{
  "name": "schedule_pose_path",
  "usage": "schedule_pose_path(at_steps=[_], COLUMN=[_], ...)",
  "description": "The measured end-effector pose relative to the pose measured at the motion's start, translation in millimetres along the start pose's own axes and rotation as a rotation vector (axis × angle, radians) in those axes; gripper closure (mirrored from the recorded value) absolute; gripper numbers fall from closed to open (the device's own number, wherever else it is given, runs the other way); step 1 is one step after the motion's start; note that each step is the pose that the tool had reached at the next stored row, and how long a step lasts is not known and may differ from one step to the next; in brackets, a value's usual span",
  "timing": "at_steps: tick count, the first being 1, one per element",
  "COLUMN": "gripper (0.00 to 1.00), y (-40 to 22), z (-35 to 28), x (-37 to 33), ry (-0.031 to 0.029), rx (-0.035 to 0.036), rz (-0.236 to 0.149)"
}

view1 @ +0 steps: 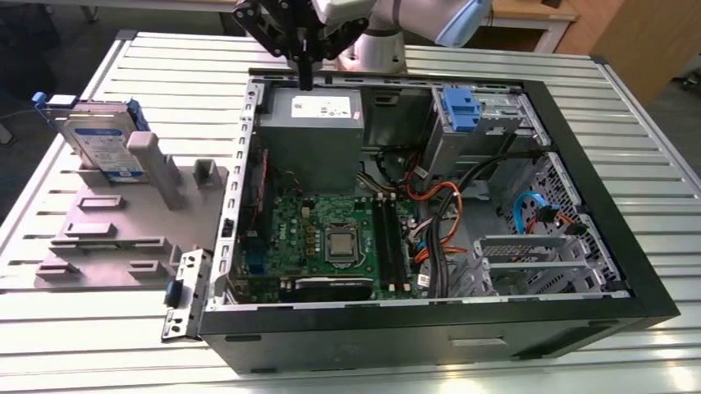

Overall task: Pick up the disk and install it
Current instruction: 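Reach for the disk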

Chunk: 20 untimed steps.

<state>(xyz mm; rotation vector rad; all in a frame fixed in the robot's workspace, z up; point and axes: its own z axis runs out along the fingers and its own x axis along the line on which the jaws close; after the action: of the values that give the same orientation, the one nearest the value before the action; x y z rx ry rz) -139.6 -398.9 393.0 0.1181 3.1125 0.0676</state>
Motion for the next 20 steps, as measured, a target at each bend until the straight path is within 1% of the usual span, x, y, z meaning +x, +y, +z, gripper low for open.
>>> schedule_pose_path(at_steps=[8, 20], gripper=[0.89, 0.89], y=[-0.7, -0.9], z=[0.1, 0.1], x=[9.8, 12.4], ry=[-0.0001, 0.0], rx=[-0.0001, 0.0], rz=[0.0, 0.0])
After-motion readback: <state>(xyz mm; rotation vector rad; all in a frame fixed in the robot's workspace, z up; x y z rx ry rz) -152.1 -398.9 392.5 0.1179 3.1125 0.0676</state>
